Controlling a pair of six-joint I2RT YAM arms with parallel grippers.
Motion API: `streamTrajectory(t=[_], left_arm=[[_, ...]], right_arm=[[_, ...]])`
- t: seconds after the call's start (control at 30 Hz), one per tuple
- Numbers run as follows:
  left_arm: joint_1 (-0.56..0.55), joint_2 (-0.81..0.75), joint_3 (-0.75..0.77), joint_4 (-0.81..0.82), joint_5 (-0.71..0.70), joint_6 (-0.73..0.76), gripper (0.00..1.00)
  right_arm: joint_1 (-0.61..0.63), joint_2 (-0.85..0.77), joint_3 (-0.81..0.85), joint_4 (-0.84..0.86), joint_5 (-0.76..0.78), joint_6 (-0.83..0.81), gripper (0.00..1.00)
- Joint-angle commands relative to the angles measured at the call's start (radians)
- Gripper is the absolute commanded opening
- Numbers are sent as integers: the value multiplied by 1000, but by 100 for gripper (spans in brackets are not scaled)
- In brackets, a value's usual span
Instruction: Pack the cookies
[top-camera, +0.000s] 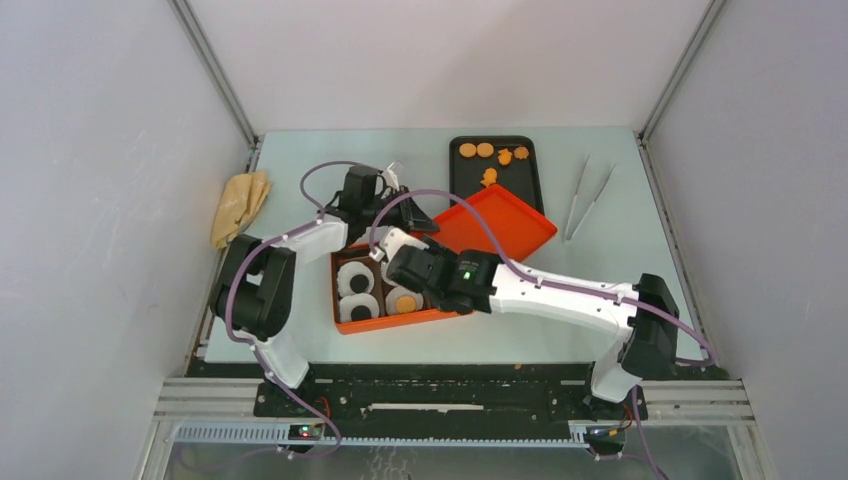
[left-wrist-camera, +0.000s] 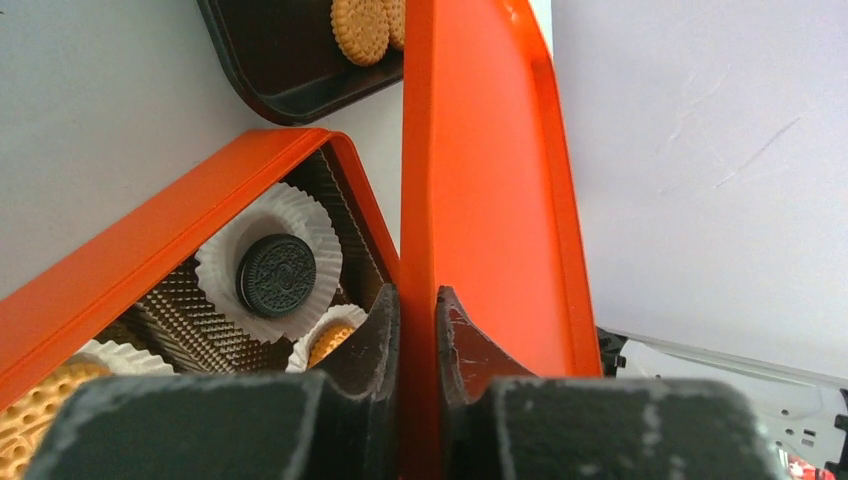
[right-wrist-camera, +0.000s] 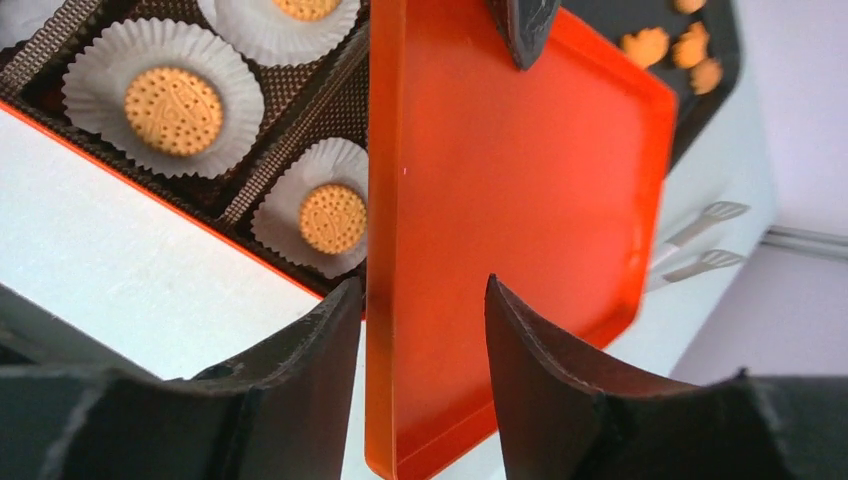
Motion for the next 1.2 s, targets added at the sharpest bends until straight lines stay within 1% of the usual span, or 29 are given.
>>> streamTrajectory(t=[0.0,0.1,0.23,0.37,0.4,0.43,0.47,0.53,0.57,0.6,0.63,0.67,0.73,0.77,0.8,0.83,0.87,0.93,1.03,1.1,1.17], left_arm=[[-11,-25,145,-151,13,67,0],[-11,-32,192,-213,11,75,0],[-11,-52,225,-268,9,89,0],[-11,-84,232,-330,-6,118,0],[-12,-92,231,-341,-12,125,0],[-11,-100,227,-352,-14,129,0],[-11,-108,224,-361,-18,135,0],[-11,-119,220,-380,-24,141,0],[-11,-125,222,-386,-24,146,1],[-11,-129,224,-392,-26,151,4],[-11,-133,227,-398,-30,153,9],[-11,-136,235,-402,-35,155,17],[-9,-136,263,-405,-45,155,37],[-7,-133,286,-407,-58,149,45],[-2,-130,314,-408,-65,141,58],[3,-127,354,-408,-67,130,64],[15,-124,414,-408,-67,112,68],[35,-123,499,-408,-85,92,71],[84,-173,617,-414,-195,65,72],[100,-241,662,-426,-300,95,70],[98,-332,661,-450,-427,137,68]], right_arm=[[79,-27,-24,86,229,-28,57],[102,10,-47,111,282,-34,57],[104,101,-54,132,397,-24,56],[90,194,-49,167,592,-2,51],[79,216,-43,163,622,8,46],[67,243,-36,153,655,23,38],[55,264,-19,119,674,56,32],[33,299,20,18,719,162,18],[24,309,38,-56,752,242,9],[19,312,52,-103,775,291,3],[17,310,64,-145,794,340,0],[14,306,76,-183,803,381,0],[10,293,91,-240,825,440,0],[6,286,104,-265,825,457,0],[1,281,115,-287,824,474,0],[-6,274,130,-323,819,505,0],[-15,269,142,-353,813,526,0],[-31,260,162,-391,811,553,0],[-66,220,196,-428,781,578,0],[-98,161,207,-370,719,509,0],[-138,65,207,-269,613,391,0]])
